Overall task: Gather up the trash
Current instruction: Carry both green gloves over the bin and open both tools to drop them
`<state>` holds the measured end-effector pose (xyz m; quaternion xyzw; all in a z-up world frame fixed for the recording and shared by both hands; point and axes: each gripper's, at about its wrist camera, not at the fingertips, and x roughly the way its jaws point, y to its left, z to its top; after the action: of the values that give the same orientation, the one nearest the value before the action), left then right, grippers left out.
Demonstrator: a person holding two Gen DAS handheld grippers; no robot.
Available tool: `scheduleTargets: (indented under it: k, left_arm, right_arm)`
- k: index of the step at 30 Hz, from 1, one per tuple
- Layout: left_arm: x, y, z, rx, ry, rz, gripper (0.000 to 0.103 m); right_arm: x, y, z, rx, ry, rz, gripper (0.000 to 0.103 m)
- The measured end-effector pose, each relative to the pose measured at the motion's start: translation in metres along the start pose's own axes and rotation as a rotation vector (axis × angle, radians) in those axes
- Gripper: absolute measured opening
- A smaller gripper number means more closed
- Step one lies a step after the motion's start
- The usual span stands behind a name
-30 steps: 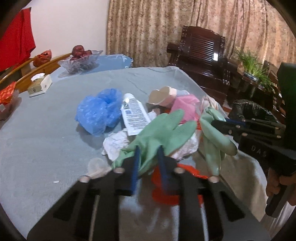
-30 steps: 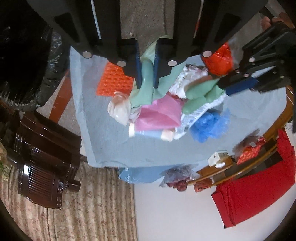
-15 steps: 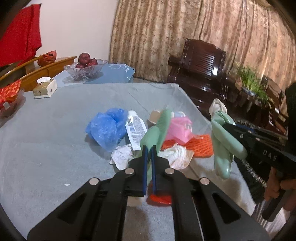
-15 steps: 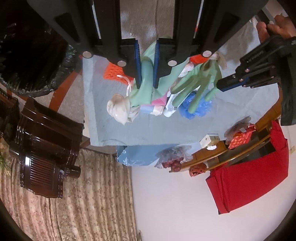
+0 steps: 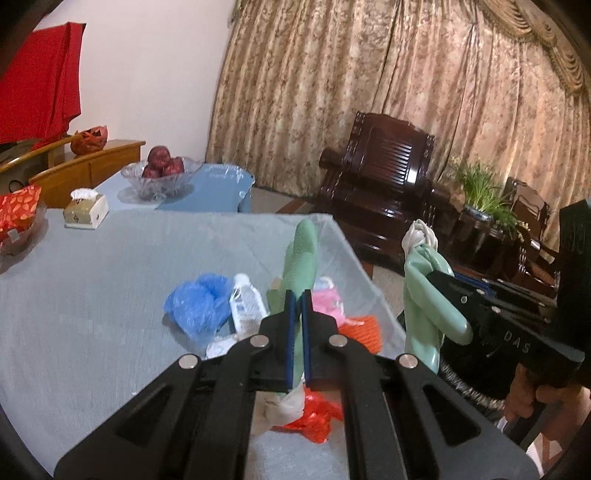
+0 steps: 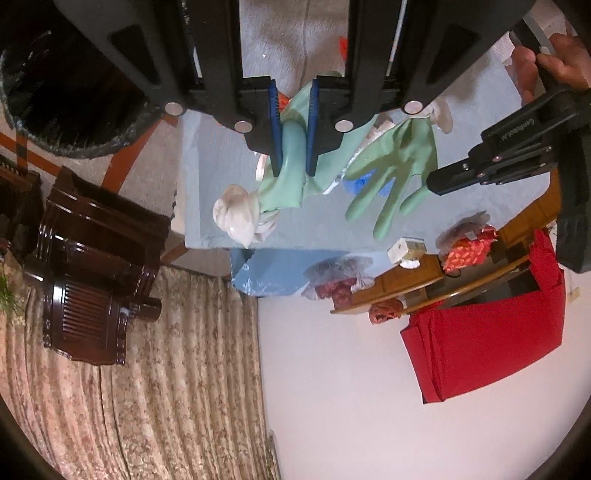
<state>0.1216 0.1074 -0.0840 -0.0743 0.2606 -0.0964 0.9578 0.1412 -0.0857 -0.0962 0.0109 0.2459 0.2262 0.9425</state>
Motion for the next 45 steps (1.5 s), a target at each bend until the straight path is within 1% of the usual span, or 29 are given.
scheduleTargets:
  k: [4,10,13,20,28,37,42,45]
  left_arm:
    - [-0.008,-0.011,0.010,0.004,-0.024,-0.021,0.003]
    - [-0.015,-0.036,0.024,0.019,-0.045,-0.079,0.003]
    - [-0.015,-0.051,0.027,0.029,-0.047,-0.110,0.003]
    - [-0.007,-0.091,0.030,0.047,-0.036,-0.205,0.003]
    - [0.010,-0.143,0.025,0.098,-0.020,-0.305,0.002]
    - [0.041,-0.211,0.012,0.147,0.031,-0.431,0.002]
    - [0.058,-0.244,0.001,0.188,0.064,-0.476,0.002]
    - [0.066,-0.259,-0.006,0.210,0.078,-0.486,0.002]
  right_arm:
    - [-0.016,-0.003,0.010,0.000,-0.037,0.004,0.012]
    - [-0.041,-0.011,0.021,0.001,-0.090,0.006,0.012]
    - [-0.052,-0.015,0.021,-0.004,-0.106,-0.014,0.012]
    - [-0.078,-0.044,0.022,0.026,-0.121,-0.079,0.012]
    - [-0.110,-0.082,0.007,0.060,-0.117,-0.204,0.012]
    - [-0.139,-0.125,-0.021,0.121,-0.087,-0.332,0.012]
    - [-0.147,-0.148,-0.039,0.160,-0.057,-0.396,0.012]
    - [-0.148,-0.158,-0.049,0.175,-0.039,-0.424,0.012]
